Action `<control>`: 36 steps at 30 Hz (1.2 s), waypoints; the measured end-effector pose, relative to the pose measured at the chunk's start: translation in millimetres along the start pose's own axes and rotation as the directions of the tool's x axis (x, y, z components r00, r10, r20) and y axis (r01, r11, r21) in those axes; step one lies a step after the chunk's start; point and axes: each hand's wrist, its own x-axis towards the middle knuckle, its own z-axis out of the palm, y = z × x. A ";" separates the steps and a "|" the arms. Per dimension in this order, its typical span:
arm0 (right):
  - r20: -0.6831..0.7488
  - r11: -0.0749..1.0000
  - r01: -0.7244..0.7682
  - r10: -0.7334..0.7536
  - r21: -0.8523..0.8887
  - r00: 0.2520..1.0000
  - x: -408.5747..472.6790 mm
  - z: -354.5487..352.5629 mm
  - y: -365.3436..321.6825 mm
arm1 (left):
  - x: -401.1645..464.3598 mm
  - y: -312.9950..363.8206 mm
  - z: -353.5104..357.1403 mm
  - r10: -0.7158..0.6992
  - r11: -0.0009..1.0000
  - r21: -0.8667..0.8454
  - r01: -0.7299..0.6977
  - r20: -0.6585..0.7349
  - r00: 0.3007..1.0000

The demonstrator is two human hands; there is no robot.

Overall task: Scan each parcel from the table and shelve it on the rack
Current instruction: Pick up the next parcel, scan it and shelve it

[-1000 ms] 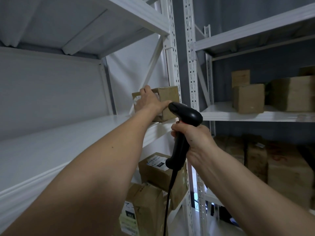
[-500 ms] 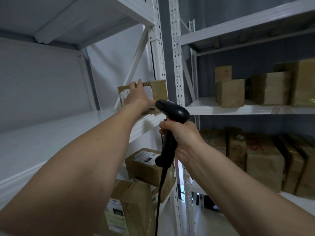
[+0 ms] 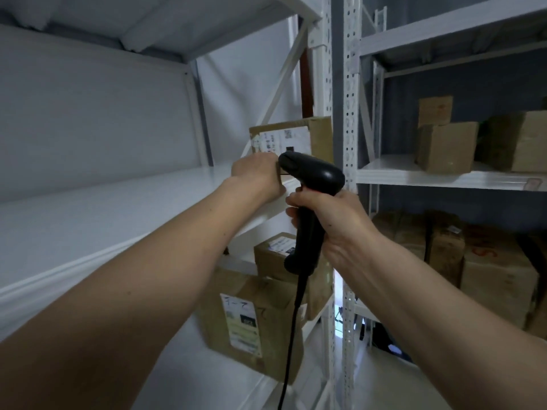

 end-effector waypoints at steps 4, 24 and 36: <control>0.084 1.000 0.022 -0.022 0.005 0.996 -30.2 24.9 -1.5 | -50.4 -27.4 -22.7 -0.012 0.999 0.049 0.014 -0.045 0.999; 0.854 0.936 -0.344 0.235 -0.071 0.464 -293.6 106.4 69.6 | -497.1 -126.5 -128.5 -0.704 0.678 0.342 0.651 0.045 0.709; 0.940 0.872 -0.401 0.334 -0.280 0.070 -511.6 157.1 90.9 | -723.2 -120.1 -265.5 -0.926 0.278 0.397 0.875 -0.132 0.354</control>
